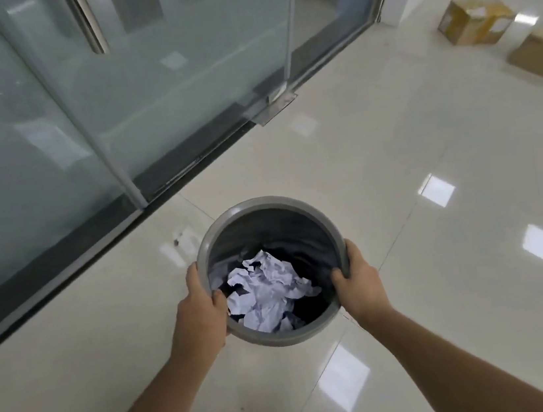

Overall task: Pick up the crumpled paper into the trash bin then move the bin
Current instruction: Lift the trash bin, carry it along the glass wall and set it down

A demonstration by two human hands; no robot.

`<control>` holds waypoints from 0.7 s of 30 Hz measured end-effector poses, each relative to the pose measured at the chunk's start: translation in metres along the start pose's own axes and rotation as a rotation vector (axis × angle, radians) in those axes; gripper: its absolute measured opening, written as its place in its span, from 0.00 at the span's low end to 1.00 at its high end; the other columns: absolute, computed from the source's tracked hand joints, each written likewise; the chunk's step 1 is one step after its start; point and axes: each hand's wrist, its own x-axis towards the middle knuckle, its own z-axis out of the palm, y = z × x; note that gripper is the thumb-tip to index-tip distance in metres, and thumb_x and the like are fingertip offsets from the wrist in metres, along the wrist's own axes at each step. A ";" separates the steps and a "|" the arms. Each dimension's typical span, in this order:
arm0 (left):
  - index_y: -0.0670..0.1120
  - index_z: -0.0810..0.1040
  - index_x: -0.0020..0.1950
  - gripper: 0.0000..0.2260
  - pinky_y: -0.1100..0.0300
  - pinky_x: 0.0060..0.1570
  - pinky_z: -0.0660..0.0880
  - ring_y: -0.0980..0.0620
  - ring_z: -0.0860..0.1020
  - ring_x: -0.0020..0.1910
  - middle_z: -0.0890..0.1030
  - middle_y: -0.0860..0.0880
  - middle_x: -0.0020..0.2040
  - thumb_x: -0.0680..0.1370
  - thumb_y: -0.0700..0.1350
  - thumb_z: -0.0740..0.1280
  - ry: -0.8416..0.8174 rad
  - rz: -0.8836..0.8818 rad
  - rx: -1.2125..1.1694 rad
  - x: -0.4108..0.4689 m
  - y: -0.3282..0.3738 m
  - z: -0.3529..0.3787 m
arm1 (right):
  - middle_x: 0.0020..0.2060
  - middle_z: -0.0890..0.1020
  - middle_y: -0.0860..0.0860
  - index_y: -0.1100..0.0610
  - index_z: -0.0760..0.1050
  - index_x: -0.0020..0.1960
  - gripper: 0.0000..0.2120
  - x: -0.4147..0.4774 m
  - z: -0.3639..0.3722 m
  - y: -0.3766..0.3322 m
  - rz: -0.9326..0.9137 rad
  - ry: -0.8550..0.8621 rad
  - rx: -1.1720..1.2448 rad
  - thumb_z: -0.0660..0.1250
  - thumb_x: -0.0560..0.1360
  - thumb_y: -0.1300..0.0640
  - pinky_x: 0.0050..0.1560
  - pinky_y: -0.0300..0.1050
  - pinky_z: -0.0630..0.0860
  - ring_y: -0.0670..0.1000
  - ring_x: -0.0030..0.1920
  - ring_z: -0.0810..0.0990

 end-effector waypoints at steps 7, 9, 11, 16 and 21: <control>0.51 0.58 0.74 0.24 0.39 0.35 0.81 0.33 0.81 0.33 0.81 0.35 0.40 0.80 0.42 0.59 -0.009 -0.001 0.002 0.035 -0.098 0.098 | 0.39 0.81 0.46 0.44 0.66 0.62 0.20 0.027 0.089 0.111 0.036 -0.002 -0.025 0.58 0.73 0.58 0.33 0.44 0.73 0.46 0.37 0.79; 0.52 0.58 0.74 0.23 0.40 0.34 0.81 0.34 0.80 0.32 0.81 0.36 0.39 0.80 0.42 0.59 -0.007 0.016 -0.018 0.041 -0.111 0.112 | 0.38 0.81 0.47 0.44 0.65 0.63 0.20 0.032 0.097 0.125 0.033 0.004 -0.029 0.58 0.73 0.58 0.31 0.43 0.73 0.46 0.36 0.79; 0.53 0.59 0.73 0.23 0.39 0.33 0.81 0.34 0.80 0.32 0.81 0.37 0.39 0.80 0.42 0.59 -0.007 0.025 -0.033 0.042 -0.116 0.121 | 0.37 0.79 0.45 0.45 0.64 0.64 0.20 0.033 0.101 0.135 0.032 0.009 -0.023 0.58 0.74 0.59 0.31 0.42 0.73 0.45 0.36 0.79; 0.54 0.58 0.73 0.23 0.39 0.34 0.81 0.36 0.80 0.32 0.81 0.38 0.40 0.80 0.43 0.60 0.002 0.020 -0.043 0.039 -0.123 0.133 | 0.36 0.79 0.45 0.44 0.64 0.64 0.20 0.030 0.101 0.145 0.044 0.014 -0.039 0.58 0.74 0.59 0.32 0.45 0.74 0.45 0.36 0.78; 0.55 0.58 0.72 0.23 0.41 0.33 0.81 0.37 0.79 0.30 0.81 0.40 0.40 0.80 0.43 0.60 -0.010 0.014 -0.044 0.041 -0.131 0.139 | 0.36 0.80 0.47 0.44 0.64 0.64 0.20 0.029 0.106 0.151 0.051 0.018 -0.025 0.58 0.74 0.58 0.30 0.43 0.75 0.48 0.35 0.79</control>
